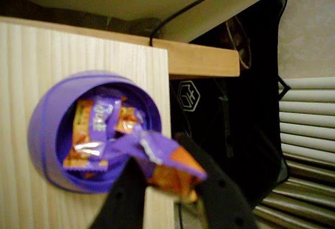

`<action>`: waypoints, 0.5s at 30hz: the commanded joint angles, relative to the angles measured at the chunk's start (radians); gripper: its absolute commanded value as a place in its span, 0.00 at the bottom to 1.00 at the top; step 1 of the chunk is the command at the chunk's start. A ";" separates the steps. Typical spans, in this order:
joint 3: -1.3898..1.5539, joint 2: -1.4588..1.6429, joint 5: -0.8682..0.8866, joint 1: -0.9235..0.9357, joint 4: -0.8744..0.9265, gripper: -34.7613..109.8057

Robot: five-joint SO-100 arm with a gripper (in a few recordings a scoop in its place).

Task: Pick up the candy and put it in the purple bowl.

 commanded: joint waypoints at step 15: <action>-0.137 0.025 0.040 -0.002 0.023 0.38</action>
